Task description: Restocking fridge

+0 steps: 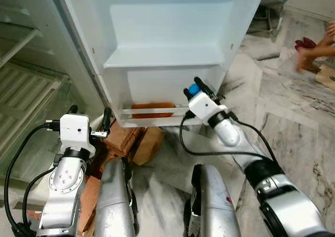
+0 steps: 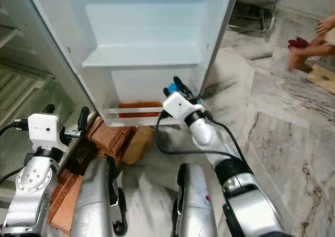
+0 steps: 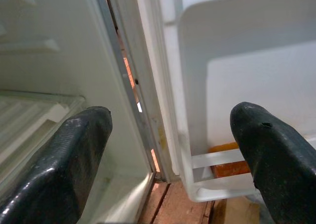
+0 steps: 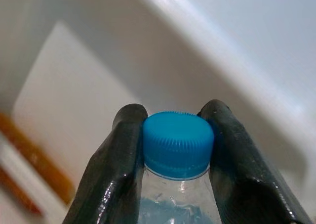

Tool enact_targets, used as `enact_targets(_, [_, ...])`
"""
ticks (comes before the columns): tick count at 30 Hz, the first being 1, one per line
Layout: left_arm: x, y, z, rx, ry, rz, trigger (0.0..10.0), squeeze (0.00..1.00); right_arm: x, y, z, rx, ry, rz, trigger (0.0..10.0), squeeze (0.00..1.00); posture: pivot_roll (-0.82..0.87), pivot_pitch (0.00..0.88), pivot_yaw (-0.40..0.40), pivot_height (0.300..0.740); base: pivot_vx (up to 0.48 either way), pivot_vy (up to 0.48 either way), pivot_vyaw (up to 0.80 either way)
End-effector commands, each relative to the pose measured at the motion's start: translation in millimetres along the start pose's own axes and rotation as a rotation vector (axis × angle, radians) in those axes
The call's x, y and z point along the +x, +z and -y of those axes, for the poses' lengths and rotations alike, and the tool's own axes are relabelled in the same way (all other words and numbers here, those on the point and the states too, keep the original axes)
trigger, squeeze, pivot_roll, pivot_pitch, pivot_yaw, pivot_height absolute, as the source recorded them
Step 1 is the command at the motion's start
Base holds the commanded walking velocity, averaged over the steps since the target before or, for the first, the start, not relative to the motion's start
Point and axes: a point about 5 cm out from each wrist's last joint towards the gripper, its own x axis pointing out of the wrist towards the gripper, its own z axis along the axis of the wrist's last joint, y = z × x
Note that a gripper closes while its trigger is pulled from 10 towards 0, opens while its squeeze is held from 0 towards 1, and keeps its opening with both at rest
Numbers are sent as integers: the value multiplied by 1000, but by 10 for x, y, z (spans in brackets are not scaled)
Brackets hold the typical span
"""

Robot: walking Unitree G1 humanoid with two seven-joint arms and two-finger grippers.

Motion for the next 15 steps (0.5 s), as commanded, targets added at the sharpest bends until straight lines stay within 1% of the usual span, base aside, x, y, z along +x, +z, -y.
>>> enact_targets(1, [-27,11,-13,6,-5,-5,10000,0,106,173,57,34,-21,93,10000,0,130,205,-22,575,0,0,0])
enact_targets(4, [-21,22,1,9,-10,-4,10000,0,153,276,-45,101,9,135,10000,0,133,199,-22,575,0,0,0])
enact_targets(7, [-20,23,5,11,-14,-5,10000,0,144,309,-146,172,48,150,10000,0,133,198,-22,575,0,0,0])
enact_targets(9, [-16,22,8,11,-17,-6,10000,0,137,364,-188,258,40,173,10000,0,129,196,-19,575,0,0,0])
enact_targets(10, [-16,22,8,11,-17,-6,10000,0,137,364,-188,258,40,173,10000,0,129,196,-19,575,0,0,0])
enact_targets(11, [-13,22,9,12,-18,-6,10000,0,132,402,-220,291,66,195,10000,0,129,196,-19,575,0,0,0])
enact_targets(13, [-6,23,17,10,-19,-5,10000,0,134,479,-251,266,82,241,10000,0,127,196,-18,575,0,0,0])
enact_targets(14, [4,30,28,10,-21,-2,10000,0,142,533,-273,205,107,279,10000,0,125,198,-17,575,0,0,0])
enact_targets(15, [4,30,28,10,-21,-2,10000,0,142,533,-273,205,107,279,10000,0,125,198,-17,575,0,0,0])
